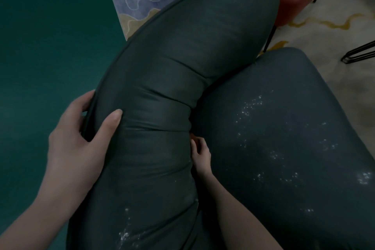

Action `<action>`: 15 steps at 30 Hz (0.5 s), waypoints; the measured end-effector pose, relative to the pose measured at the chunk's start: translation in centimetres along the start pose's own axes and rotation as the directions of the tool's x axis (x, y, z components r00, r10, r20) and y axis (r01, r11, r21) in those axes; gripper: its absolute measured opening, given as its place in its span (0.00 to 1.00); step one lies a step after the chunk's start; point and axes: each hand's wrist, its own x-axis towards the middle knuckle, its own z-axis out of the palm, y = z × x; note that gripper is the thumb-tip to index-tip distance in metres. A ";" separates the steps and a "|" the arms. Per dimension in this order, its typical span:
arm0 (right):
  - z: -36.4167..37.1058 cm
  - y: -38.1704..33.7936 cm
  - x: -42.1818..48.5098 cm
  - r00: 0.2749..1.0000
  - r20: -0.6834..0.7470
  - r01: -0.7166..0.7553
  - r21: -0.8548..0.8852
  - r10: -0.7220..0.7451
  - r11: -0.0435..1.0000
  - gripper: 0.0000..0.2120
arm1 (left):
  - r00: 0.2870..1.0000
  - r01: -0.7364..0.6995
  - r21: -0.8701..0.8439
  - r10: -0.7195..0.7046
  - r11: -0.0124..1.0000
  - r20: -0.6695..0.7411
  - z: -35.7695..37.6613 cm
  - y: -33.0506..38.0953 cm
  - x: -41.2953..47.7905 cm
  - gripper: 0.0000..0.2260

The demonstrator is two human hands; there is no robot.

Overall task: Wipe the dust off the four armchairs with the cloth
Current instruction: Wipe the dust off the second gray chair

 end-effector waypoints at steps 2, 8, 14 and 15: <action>0.0 1.3 0.0 1.000 0.021 0.001 -0.051 0.000 0.999 0.07 | 1.000 -0.001 0.001 0.001 1.000 0.004 0.0 0.1 0.0 0.26; 0.5 1.9 0.2 0.998 0.034 -0.050 -0.033 0.051 0.998 0.07 | 1.000 -0.003 0.002 0.003 1.000 0.003 0.0 0.4 -0.2 0.27; 0.9 0.9 -0.2 0.986 0.054 -0.162 0.116 0.157 0.980 0.11 | 1.000 -0.004 0.012 0.004 1.000 0.002 0.0 0.6 -0.1 0.19; 0.7 0.1 -0.6 0.987 0.054 -0.155 0.128 0.149 0.980 0.09 | 1.000 -0.004 0.010 0.004 1.000 0.000 0.1 0.7 -0.1 0.19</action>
